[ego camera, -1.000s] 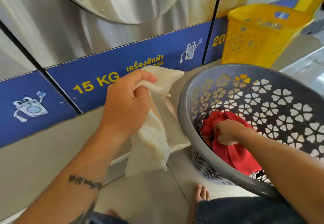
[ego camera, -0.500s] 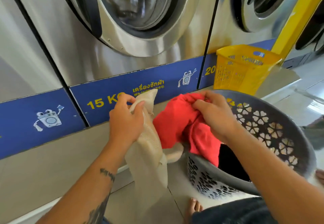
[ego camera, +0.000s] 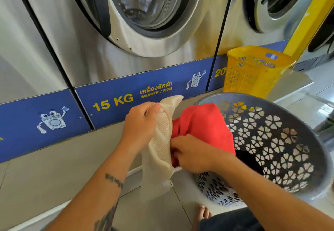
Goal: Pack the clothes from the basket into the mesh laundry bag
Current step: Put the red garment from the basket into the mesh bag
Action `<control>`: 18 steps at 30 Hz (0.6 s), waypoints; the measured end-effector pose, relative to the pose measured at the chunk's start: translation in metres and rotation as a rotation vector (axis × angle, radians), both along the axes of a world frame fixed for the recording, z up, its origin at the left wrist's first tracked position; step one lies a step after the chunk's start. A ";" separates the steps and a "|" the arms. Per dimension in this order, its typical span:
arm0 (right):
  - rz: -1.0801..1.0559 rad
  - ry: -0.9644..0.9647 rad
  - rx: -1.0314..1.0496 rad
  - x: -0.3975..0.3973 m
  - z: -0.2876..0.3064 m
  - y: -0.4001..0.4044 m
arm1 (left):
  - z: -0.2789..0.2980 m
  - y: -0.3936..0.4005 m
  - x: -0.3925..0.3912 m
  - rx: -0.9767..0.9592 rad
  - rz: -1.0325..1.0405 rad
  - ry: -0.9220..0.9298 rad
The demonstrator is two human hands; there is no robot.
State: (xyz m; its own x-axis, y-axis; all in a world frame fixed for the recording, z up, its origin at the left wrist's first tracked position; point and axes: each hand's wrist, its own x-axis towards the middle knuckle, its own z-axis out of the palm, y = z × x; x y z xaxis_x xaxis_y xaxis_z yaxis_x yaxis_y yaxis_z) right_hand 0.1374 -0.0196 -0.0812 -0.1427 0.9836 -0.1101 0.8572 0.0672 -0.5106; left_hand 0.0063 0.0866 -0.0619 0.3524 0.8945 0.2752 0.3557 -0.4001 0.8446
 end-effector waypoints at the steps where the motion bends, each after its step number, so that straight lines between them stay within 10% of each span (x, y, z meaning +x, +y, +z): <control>1: -0.046 0.035 0.063 0.005 0.008 -0.001 | 0.001 0.002 -0.001 0.003 0.009 -0.003; 5: -0.408 0.027 0.419 0.047 0.027 -0.003 | 0.004 0.006 -0.005 0.018 0.026 0.004; 11: -0.634 0.304 -0.165 0.081 -0.003 -0.008 | 0.005 0.001 -0.002 -0.025 0.012 -0.019; 18: -0.665 0.217 0.296 0.052 0.004 -0.003 | 0.004 -0.005 0.002 0.030 0.031 -0.009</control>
